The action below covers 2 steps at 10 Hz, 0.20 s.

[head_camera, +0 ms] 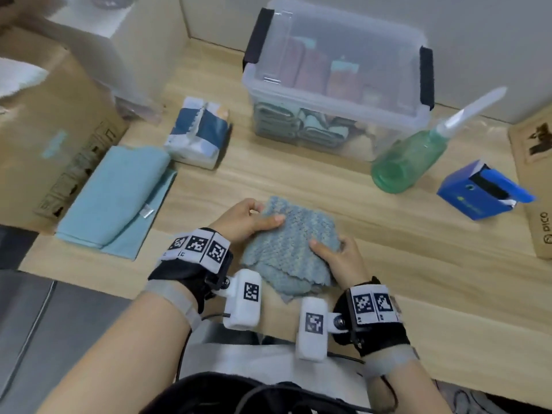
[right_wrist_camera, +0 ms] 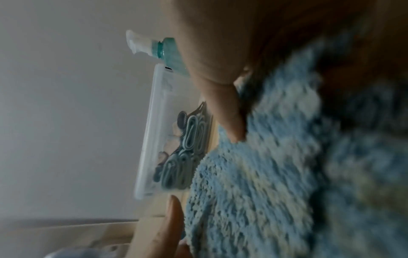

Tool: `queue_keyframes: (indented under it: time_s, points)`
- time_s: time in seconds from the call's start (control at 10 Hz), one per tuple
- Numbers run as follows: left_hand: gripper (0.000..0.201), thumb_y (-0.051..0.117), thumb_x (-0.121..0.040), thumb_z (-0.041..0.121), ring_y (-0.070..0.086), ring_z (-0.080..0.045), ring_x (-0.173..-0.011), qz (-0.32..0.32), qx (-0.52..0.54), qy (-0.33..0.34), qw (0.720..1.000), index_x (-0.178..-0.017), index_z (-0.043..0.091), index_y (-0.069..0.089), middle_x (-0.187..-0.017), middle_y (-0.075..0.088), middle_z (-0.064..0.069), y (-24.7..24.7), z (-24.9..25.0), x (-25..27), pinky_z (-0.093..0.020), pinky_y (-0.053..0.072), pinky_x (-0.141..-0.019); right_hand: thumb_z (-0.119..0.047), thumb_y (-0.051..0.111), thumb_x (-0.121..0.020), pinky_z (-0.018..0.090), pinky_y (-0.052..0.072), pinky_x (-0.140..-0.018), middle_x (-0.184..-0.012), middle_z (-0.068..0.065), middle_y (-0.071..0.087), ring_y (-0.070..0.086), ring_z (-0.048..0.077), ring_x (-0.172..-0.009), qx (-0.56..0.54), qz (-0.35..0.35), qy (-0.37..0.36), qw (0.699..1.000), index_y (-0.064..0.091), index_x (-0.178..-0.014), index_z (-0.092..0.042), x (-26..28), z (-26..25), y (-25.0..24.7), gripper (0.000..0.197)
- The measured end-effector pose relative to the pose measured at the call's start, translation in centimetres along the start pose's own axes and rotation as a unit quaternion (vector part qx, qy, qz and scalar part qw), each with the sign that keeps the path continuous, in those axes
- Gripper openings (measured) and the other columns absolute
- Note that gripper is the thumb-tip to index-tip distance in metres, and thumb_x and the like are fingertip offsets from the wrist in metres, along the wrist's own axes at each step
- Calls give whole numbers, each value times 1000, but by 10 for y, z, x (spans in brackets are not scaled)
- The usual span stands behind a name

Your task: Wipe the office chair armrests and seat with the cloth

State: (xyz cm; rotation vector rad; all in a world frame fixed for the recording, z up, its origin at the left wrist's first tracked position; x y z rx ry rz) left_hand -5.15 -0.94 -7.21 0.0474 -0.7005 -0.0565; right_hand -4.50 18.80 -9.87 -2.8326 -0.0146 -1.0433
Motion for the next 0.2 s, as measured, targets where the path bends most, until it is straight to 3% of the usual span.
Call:
queue_keyframes:
  time_s: [0.1, 0.2]
  points:
    - [57, 81, -62, 27, 64, -28, -91, -50, -68, -29, 996, -106, 4, 53, -102, 64, -14, 2, -14, -12, -42, 52, -86, -11, 70, -80, 41, 49, -88, -100, 2, 55, 57, 23, -94, 48, 65, -5, 997, 41, -115, -10, 6, 6, -10, 45]
    - [27, 72, -75, 7, 62, -27, -91, -33, -103, -27, 994, -95, 14, 54, -96, 62, -10, -5, -18, -21, -41, 51, -87, -7, 69, -80, 35, 47, -85, -92, -4, 54, 56, 20, -93, 42, 148, -35, 987, 42, -121, -8, 9, 1, -22, 49]
Point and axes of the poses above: each hand's wrist, its own x-axis away from the middle knuckle, its own y-axis out of the palm, z = x × y, the point moved 6 cm from there along -x, towards the middle knuckle
